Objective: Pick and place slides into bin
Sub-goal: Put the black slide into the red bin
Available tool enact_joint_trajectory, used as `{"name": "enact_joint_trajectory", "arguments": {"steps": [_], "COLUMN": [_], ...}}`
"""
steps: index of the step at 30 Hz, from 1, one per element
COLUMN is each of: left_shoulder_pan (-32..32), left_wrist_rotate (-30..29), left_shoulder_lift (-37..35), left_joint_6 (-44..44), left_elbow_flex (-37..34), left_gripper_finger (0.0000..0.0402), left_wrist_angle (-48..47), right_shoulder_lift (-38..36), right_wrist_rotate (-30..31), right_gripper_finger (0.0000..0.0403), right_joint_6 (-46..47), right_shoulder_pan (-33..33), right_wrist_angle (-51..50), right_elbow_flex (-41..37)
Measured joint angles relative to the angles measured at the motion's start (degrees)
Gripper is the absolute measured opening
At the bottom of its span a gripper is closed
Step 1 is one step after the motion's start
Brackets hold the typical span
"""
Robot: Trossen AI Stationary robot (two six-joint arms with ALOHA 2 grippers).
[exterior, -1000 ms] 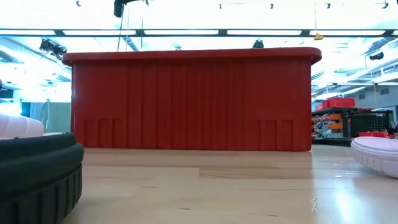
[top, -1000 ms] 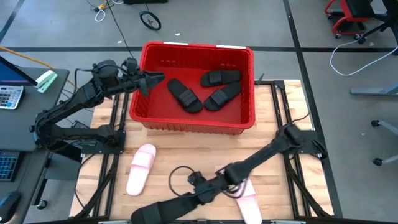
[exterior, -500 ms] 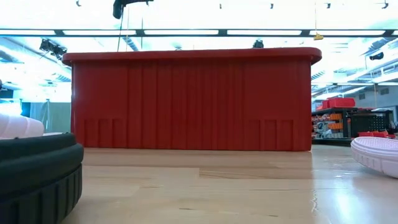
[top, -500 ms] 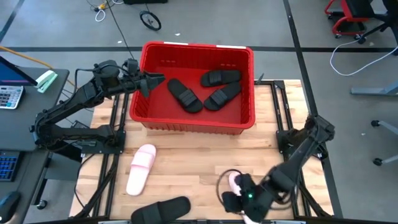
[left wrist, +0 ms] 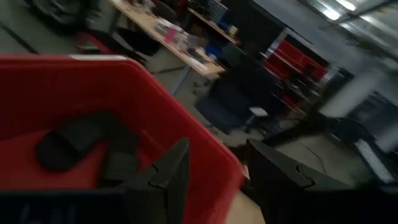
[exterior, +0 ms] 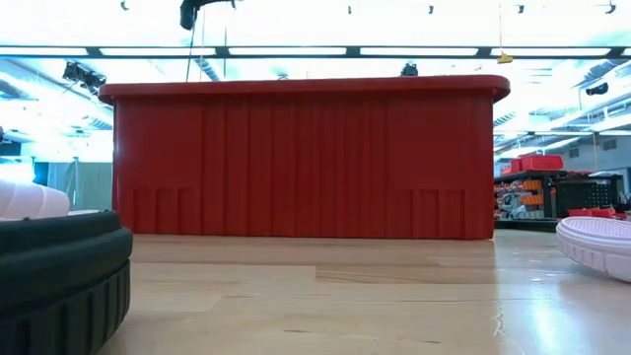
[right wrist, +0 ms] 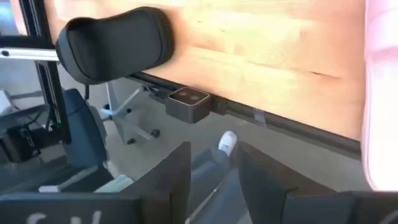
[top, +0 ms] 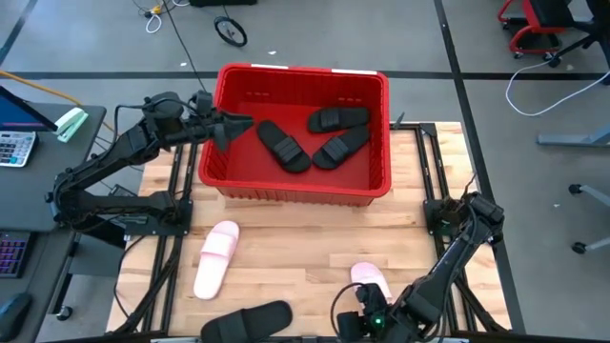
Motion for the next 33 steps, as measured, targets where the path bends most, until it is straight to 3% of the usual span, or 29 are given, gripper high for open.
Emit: {"name": "enact_joint_trajectory", "arguments": {"steps": [2,4,10,13,16,21,28,33], "left_shoulder_pan": [0.05,0.03,-2.62,-6.56,-12.58,-25.43,-45.86,-58.36], "left_wrist_rotate": [4.46,12.56,49.65,57.0,55.64,44.92,22.08,9.2], "left_shoulder_lift": [-0.14,-0.42,-0.42,-1.06,-1.96,-2.01,-0.52,3.93], "left_joint_6": [-0.07,0.98,3.3,0.91,1.14,0.83,0.85,0.92], "left_elbow_flex": [0.0,0.01,0.09,0.09,0.09,0.04,0.04,0.04], "left_gripper_finger": [0.016,0.0155,0.0132,0.0122,0.0113,0.0113,0.0146,0.0171], "left_wrist_angle": [-0.06,-0.07,-10.04,-19.18,-28.15,-36.31,-32.43,-25.78], "right_shoulder_lift": [-0.22,-0.91,-1.91,-2.2,-2.22,-2.22,-2.22,-2.22], "right_wrist_rotate": [-0.11,-0.07,2.15,3.84,5.08,5.51,5.48,5.47], "right_gripper_finger": [0.0134,0.0134,0.0134,0.0134,0.0134,0.0134,0.0134,0.0134], "right_joint_6": [-1.19,-3.03,-10.83,-13.71,-16.07,-19.81,-23.31,-23.3], "right_shoulder_pan": [-0.46,-0.79,-1.54,-1.92,-2.6,-3.91,-6.08,-7.34], "right_wrist_angle": [0.21,0.41,0.22,0.26,0.11,0.11,0.14,0.49], "right_elbow_flex": [-0.02,-0.02,0.0,0.0,0.0,0.0,0.0,0.0]}}
